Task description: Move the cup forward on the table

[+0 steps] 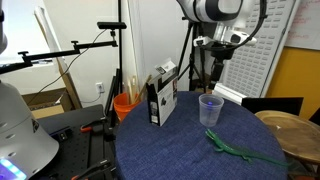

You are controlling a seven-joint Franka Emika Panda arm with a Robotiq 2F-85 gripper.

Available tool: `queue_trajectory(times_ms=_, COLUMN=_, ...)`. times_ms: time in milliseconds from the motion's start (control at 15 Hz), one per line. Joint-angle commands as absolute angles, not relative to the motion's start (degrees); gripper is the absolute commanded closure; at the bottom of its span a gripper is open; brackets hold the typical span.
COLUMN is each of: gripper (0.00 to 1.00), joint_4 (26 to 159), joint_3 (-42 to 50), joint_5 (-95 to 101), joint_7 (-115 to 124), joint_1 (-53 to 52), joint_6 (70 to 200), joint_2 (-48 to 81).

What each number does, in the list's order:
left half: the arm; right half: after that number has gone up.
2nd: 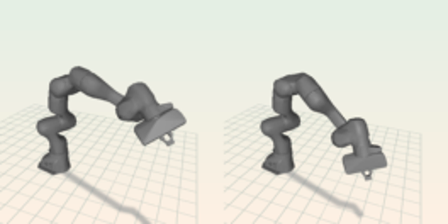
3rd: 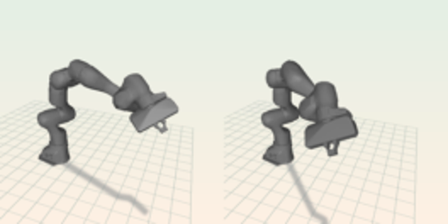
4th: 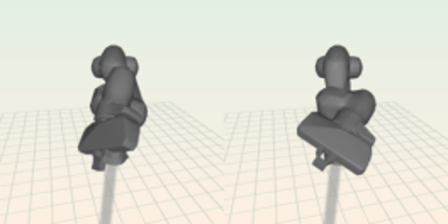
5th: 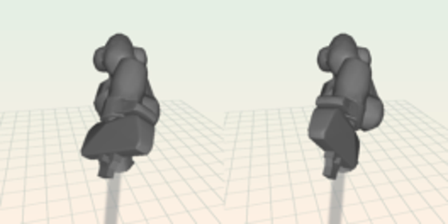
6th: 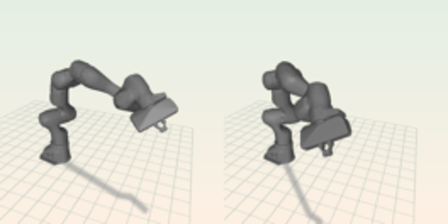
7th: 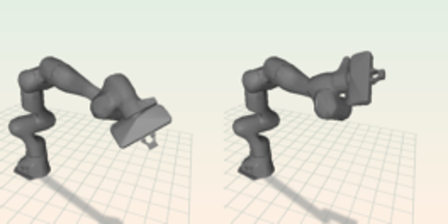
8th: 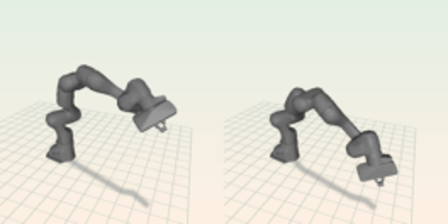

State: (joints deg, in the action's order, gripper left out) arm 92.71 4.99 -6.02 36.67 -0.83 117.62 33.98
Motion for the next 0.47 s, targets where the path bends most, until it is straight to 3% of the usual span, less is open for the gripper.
queue_trajectory(times_ms=0, gripper=0.00, joint_4=95.7, joint_3=4.9, joint_5=-7.1, joint_7=36.8, joint_1=-1.3, joint_6=113.6, joint_2=28.0)
queue_trajectory(times_ms=400, gripper=0.00, joint_4=94.6, joint_3=5.1, joint_5=-6.1, joint_7=36.6, joint_1=-1.4, joint_6=113.4, joint_2=28.1)
